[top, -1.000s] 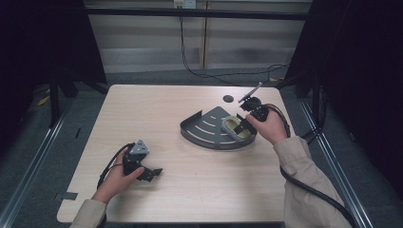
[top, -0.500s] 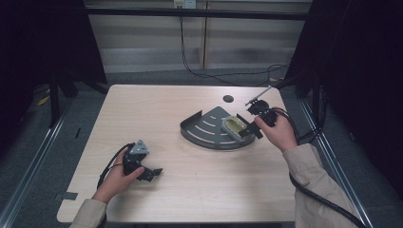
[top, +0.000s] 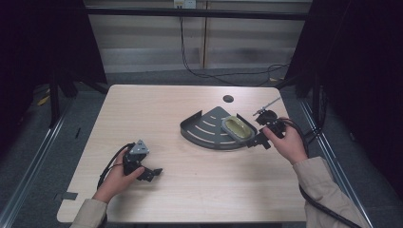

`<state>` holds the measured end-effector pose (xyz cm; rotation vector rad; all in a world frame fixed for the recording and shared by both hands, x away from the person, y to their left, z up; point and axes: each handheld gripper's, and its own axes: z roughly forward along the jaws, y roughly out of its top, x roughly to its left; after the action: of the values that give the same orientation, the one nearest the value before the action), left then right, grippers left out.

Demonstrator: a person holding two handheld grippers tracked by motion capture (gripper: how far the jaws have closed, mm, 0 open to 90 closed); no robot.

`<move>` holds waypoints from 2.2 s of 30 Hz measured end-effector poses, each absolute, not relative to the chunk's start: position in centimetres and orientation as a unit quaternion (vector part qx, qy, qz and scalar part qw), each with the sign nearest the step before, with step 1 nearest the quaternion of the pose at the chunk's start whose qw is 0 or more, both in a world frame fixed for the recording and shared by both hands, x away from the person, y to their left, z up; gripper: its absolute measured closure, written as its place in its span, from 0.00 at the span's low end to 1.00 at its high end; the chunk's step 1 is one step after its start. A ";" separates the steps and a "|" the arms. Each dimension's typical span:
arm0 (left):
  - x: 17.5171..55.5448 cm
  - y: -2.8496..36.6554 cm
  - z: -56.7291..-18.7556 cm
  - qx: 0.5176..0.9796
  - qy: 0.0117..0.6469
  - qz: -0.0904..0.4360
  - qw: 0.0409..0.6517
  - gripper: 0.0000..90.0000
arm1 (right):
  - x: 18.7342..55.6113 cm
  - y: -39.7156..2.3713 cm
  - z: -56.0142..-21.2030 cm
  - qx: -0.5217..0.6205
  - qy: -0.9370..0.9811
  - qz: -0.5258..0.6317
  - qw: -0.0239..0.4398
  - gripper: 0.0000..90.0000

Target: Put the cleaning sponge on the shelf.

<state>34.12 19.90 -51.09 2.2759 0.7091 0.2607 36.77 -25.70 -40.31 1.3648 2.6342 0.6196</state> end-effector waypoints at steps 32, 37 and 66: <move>34.1 19.9 -51.1 0.884 0.275 0.102 0.363 0.00 | 31.1 -29.9 -45.8 0.453 0.869 0.200 0.008 0.17; 34.1 19.9 -51.1 0.884 0.276 0.102 0.362 0.00 | 30.4 -30.3 -46.7 0.450 0.869 0.205 0.012 0.17; 34.1 19.9 -51.1 0.884 0.275 0.102 0.363 0.00 | 27.2 -32.4 -49.9 0.402 0.858 0.296 0.122 0.13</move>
<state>34.11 19.90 -51.09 2.2755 0.7086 0.2625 27.16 -32.37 -49.95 1.1740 2.5033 0.8625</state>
